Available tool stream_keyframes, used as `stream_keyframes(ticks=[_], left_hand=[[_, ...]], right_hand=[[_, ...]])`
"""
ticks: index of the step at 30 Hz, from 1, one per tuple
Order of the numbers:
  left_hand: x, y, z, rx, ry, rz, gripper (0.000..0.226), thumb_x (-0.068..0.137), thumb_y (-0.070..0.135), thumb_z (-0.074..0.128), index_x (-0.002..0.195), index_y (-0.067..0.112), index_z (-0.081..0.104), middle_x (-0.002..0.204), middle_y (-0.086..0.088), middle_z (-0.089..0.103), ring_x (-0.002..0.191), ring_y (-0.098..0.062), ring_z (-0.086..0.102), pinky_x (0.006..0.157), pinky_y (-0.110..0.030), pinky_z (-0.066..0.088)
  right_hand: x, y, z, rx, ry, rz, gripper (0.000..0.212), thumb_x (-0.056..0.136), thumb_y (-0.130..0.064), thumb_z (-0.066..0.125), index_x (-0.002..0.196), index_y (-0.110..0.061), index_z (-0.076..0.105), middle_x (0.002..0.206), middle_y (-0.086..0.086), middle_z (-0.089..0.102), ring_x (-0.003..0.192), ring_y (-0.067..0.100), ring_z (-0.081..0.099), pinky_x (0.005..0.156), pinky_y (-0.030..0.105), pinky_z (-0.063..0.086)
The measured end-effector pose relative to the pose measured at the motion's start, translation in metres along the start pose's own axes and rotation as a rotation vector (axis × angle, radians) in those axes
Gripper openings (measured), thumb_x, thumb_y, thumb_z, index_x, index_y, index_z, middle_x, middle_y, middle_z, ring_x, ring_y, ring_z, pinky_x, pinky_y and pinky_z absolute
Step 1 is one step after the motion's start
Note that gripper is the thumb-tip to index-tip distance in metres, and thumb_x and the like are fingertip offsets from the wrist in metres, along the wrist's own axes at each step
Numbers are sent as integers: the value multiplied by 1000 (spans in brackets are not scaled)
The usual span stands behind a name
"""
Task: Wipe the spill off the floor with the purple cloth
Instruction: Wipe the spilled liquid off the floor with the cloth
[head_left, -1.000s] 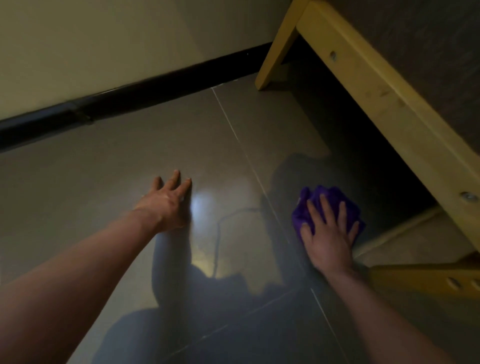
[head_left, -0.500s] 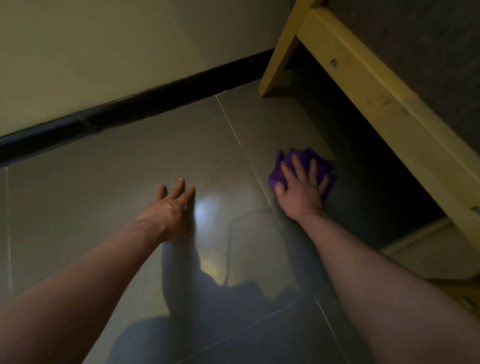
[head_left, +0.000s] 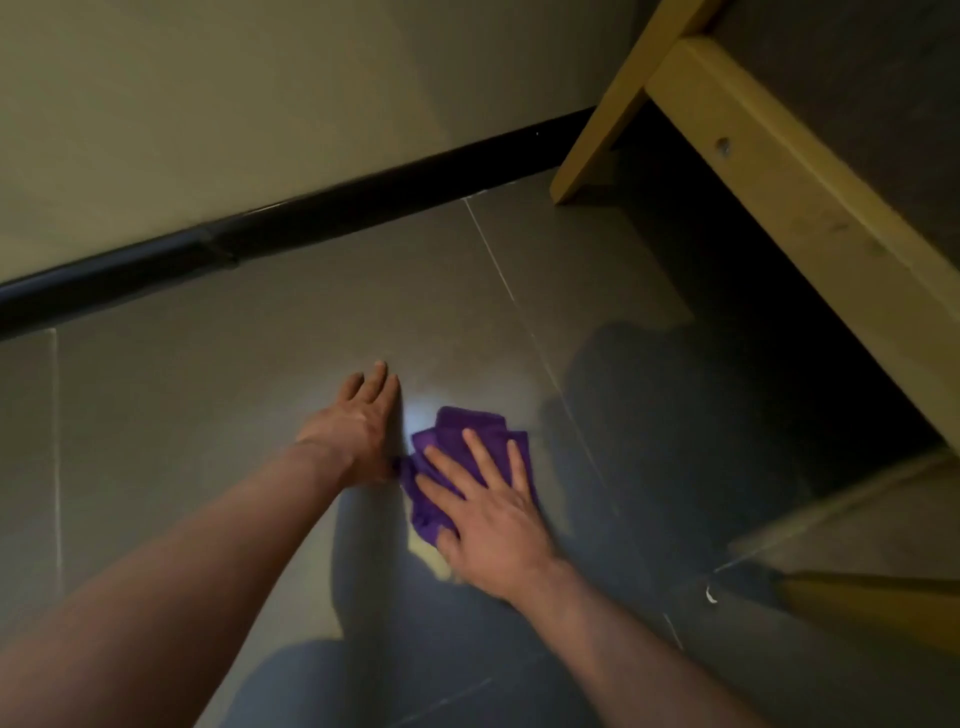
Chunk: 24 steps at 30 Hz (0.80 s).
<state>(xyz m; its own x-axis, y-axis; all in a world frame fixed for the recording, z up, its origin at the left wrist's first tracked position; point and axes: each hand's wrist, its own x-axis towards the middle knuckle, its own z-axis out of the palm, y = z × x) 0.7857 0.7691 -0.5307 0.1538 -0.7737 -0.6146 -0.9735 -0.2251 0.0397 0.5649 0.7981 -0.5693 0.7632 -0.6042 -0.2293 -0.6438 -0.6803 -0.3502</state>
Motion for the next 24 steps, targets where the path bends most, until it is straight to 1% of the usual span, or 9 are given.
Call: stream_keyframes(ticks=[4, 6, 9, 12, 16, 18, 20, 22, 24], left_hand=[[-2, -2, 1, -11, -2, 13, 117, 79, 42, 77, 162, 17, -2, 171, -4, -11, 158, -32, 0, 125, -41, 22], [-6, -5, 2, -39, 2, 31, 110, 82, 36, 74, 162, 18, 0, 171, -3, -10, 158, -32, 1, 126, -41, 21], [-15, -12, 9, -75, 37, 55, 101, 86, 27, 69, 162, 15, 4, 171, -5, -5, 157, -31, 4, 126, -36, 16], [-20, -18, 19, -112, 84, 53, 93, 87, 25, 65, 161, 10, 10, 171, -7, 2, 156, -32, 9, 126, -34, 15], [-17, -20, 23, -152, 123, 48, 95, 85, 30, 67, 160, 10, 14, 170, -7, 10, 154, -31, 15, 125, -39, 24], [-14, -20, 22, -141, 124, 44, 94, 84, 31, 67, 159, 9, 16, 170, -8, 11, 153, -32, 15, 124, -40, 26], [-13, -18, 21, -95, 100, 40, 96, 82, 30, 66, 159, 7, 14, 170, -11, 8, 153, -34, 14, 124, -40, 25], [-13, -12, 21, -42, 61, 25, 103, 80, 38, 67, 160, 8, 9, 169, -14, 4, 153, -40, 10, 124, -44, 23], [-15, 3, 22, -26, 22, 35, 109, 77, 50, 67, 161, 17, 5, 169, -13, -1, 152, -47, 7, 123, -54, 23]], right_hand=[[-1, 40, -19, -81, -33, 112, 65, 82, -51, 42, 146, -43, 45, 163, -15, 33, 151, 32, 29, 115, 72, 17], [42, 61, -39, -74, -4, 253, 62, 90, -49, 40, 152, -42, 37, 167, -13, 24, 155, 34, 17, 115, 74, 12], [113, 62, -62, 62, -19, 414, 61, 98, -47, 41, 156, -43, 23, 170, -15, 5, 156, 33, -6, 116, 74, -2], [138, 30, -59, 33, -50, 323, 62, 97, -47, 43, 156, -44, 24, 170, -16, 4, 156, 34, -9, 115, 74, -4], [96, -20, -24, -8, -27, 165, 63, 87, -47, 48, 150, -42, 40, 168, -14, 20, 157, 35, 1, 115, 73, -6], [61, -36, -8, -7, -11, 119, 63, 83, -48, 49, 146, -40, 47, 166, -12, 28, 156, 37, 10, 115, 74, 0], [26, -43, 5, -14, -26, 84, 64, 83, -48, 47, 146, -39, 47, 166, -12, 28, 156, 35, 12, 115, 73, 7], [-4, -35, 11, -15, -39, 64, 65, 82, -48, 48, 147, -40, 46, 165, -15, 28, 156, 33, 15, 115, 72, 15], [-29, -18, 13, -33, -56, 54, 65, 81, -46, 51, 146, -42, 46, 165, -17, 28, 155, 31, 19, 115, 71, 19]])
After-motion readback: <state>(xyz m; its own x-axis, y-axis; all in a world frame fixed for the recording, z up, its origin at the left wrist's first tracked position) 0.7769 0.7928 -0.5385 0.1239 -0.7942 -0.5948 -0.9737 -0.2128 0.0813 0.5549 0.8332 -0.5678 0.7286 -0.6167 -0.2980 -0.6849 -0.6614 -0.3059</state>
